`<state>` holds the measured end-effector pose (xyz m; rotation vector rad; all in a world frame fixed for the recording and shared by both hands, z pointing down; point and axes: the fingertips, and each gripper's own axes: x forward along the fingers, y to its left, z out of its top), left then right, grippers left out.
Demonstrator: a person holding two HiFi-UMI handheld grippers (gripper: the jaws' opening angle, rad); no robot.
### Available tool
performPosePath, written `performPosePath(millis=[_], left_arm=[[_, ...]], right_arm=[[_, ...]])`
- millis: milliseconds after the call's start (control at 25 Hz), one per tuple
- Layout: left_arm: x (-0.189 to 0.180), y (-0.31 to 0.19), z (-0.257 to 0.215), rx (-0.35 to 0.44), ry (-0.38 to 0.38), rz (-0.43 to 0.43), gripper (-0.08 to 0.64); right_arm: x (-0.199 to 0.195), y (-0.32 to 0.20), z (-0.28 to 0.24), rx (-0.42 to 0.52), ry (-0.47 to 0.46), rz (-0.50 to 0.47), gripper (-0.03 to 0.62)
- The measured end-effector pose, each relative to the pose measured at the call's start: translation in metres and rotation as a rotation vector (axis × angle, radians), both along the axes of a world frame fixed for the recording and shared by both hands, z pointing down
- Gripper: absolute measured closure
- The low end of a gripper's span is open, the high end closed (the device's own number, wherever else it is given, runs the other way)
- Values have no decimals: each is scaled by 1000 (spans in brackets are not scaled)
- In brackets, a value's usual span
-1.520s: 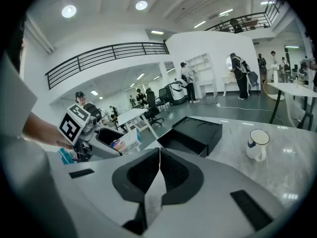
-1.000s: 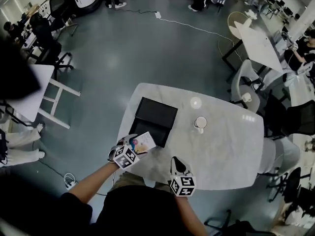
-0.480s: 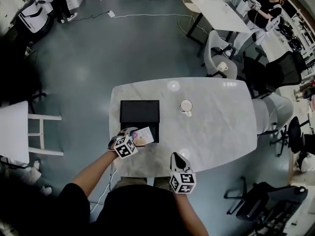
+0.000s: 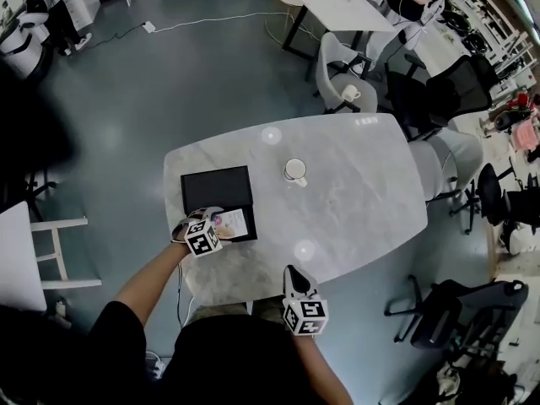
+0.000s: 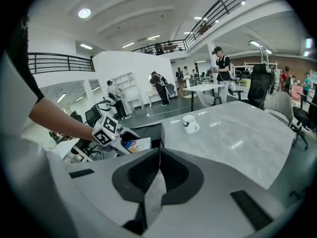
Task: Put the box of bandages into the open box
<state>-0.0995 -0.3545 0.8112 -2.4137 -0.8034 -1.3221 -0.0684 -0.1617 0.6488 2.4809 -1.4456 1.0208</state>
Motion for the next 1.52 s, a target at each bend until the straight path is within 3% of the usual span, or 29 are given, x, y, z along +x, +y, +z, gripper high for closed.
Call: performPosePath(millis=[320,560,800,1040,1280,1320,1400,1520], left_arm=[[10,7,14,-13,-20,-2,114],[16,9,19,42,5,61,112],[18,0,2,-14,39,-45,112],[11,-3,-50,-126,169,-266,114],[-3,-4,-168,-319,453,-596,140],[-8,-6,-189,-342,507,-649,184],[-19,-11,-230,-385,617,-762,376],[-43,-26,-279,-392,752,-984,477]], right_arm=[[14,18,-3,-10,14,70,578],[20,22,-1,-20,24,76,578],[31,12,-4,6,34,52,578],[52,-1,-10,50,54,-9,578],[83,-34,-53,136,109,-72,578],[89,-43,-64,160,123,-84,578],[98,-63,-90,202,161,-123,578],[102,-84,-129,248,224,-189,578]])
